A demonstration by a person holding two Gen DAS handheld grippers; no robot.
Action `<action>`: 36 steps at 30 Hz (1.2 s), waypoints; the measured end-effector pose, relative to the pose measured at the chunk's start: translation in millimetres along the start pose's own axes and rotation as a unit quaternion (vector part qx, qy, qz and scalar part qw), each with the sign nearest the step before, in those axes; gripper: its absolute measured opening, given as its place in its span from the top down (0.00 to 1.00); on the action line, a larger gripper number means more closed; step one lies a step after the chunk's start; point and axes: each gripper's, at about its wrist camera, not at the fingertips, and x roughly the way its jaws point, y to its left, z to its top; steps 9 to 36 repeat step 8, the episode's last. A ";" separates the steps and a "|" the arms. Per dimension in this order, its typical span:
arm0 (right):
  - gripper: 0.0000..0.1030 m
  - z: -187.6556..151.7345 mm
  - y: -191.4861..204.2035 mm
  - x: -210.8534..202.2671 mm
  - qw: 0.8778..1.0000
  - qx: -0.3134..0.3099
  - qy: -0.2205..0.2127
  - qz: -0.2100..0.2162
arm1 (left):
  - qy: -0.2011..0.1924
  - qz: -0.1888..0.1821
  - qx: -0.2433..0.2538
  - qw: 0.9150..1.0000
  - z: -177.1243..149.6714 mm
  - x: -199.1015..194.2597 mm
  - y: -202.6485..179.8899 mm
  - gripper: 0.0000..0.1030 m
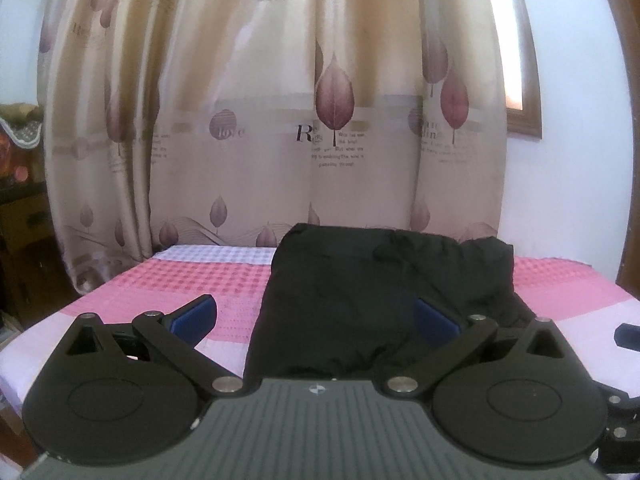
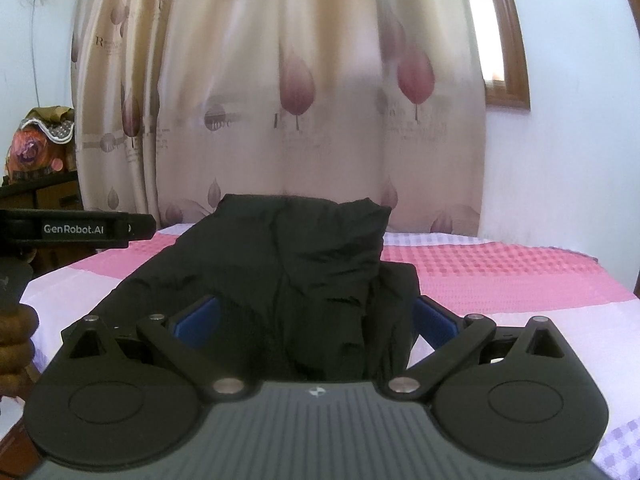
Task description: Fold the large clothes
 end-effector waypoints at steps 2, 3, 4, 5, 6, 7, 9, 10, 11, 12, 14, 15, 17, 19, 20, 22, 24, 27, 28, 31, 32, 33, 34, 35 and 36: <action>0.00 -1.0 0.2 0.1 1.000 -0.001 0.001 -0.002 | -0.008 0.006 0.000 1.000 -1.8 -0.5 -1.1 0.00; 0.00 -1.1 1.0 0.1 1.000 -0.005 0.002 -0.004 | -0.012 0.010 0.002 1.000 -2.5 -0.2 -1.9 0.00; 0.00 -1.0 1.4 0.5 1.000 -0.009 0.002 -0.006 | -0.011 0.010 0.001 1.000 -3.2 0.0 -1.9 0.00; 0.00 -0.8 2.4 0.3 1.000 -0.012 0.002 -0.009 | -0.008 0.004 -0.003 1.000 -3.4 0.9 -0.9 0.00; 0.00 -0.5 2.9 0.1 1.000 -0.014 0.001 -0.012 | -0.005 0.001 -0.006 1.000 -3.4 1.8 -0.2 0.00; 0.00 -0.1 2.9 -0.1 1.000 -0.014 -0.001 -0.013 | -0.006 0.007 -0.004 1.000 -4.1 2.0 -1.2 0.00; 0.00 0.1 2.8 -0.2 1.000 -0.013 -0.002 -0.012 | -0.007 0.010 -0.001 1.000 -4.3 2.0 -2.3 0.00; 0.00 0.1 2.8 -0.2 1.000 -0.013 -0.002 -0.012 | -0.007 0.010 -0.001 1.000 -4.3 2.0 -2.3 0.00; 0.00 0.1 2.8 -0.2 1.000 -0.013 -0.002 -0.012 | -0.007 0.010 -0.001 1.000 -4.3 2.0 -2.3 0.00; 0.00 0.1 2.8 -0.2 1.000 -0.013 -0.002 -0.012 | -0.007 0.010 -0.001 1.000 -4.3 2.0 -2.3 0.00; 0.00 0.1 2.8 -0.2 1.000 -0.013 -0.002 -0.012 | -0.007 0.010 -0.001 1.000 -4.3 2.0 -2.3 0.00; 0.00 0.1 2.8 -0.2 1.000 -0.013 -0.002 -0.012 | -0.007 0.010 -0.001 1.000 -4.3 2.0 -2.3 0.00; 0.00 0.1 2.8 -0.2 1.000 -0.013 -0.002 -0.012 | -0.007 0.010 -0.001 1.000 -4.3 2.0 -2.3 0.00; 0.00 0.1 2.8 -0.2 1.000 -0.013 -0.002 -0.012 | -0.007 0.010 -0.001 1.000 -4.3 2.0 -2.3 0.00; 0.00 0.1 2.8 -0.2 1.000 -0.013 -0.002 -0.012 | -0.007 0.010 -0.001 1.000 -4.3 2.0 -2.3 0.00; 0.00 0.1 2.8 -0.2 1.000 -0.013 -0.002 -0.012 | -0.007 0.010 -0.001 1.000 -4.3 2.0 -2.3 0.00; 0.00 0.1 2.8 -0.2 1.000 -0.013 -0.002 -0.012 | -0.007 0.010 -0.001 1.000 -4.3 2.0 -2.3 0.00; 0.00 0.1 2.8 -0.2 1.000 -0.013 -0.002 -0.012 | -0.007 0.010 -0.001 1.000 -4.3 2.0 -2.3 0.00; 0.00 0.1 2.8 -0.2 1.000 -0.013 -0.002 -0.012 | -0.007 0.010 -0.001 1.000 -4.3 2.0 -2.3 0.00; 0.00 0.1 2.8 -0.2 1.000 -0.013 -0.002 -0.012 | -0.007 0.010 -0.001 1.000 -4.3 2.0 -2.3 0.00; 0.00 0.1 2.8 -0.2 1.000 -0.013 -0.002 -0.012 | -0.007 0.010 -0.001 1.000 -4.3 2.0 -2.3 0.00; 0.00 0.1 2.8 -0.2 1.000 -0.013 -0.002 -0.012 | -0.007 0.010 -0.001 1.000 -4.3 2.0 -2.3 0.00; 0.00 0.1 2.8 -0.2 1.000 -0.013 -0.002 -0.012 | -0.007 0.010 -0.001 1.000 -4.3 2.0 -2.3 0.00; 0.00 0.1 2.8 -0.2 1.000 -0.013 -0.002 -0.012 | -0.007 0.010 -0.001 1.000 -4.3 2.0 -2.3 0.00; 0.00 0.1 2.8 -0.2 1.000 -0.013 -0.002 -0.012 | -0.007 0.010 -0.001 1.000 -4.3 2.0 -2.3 0.00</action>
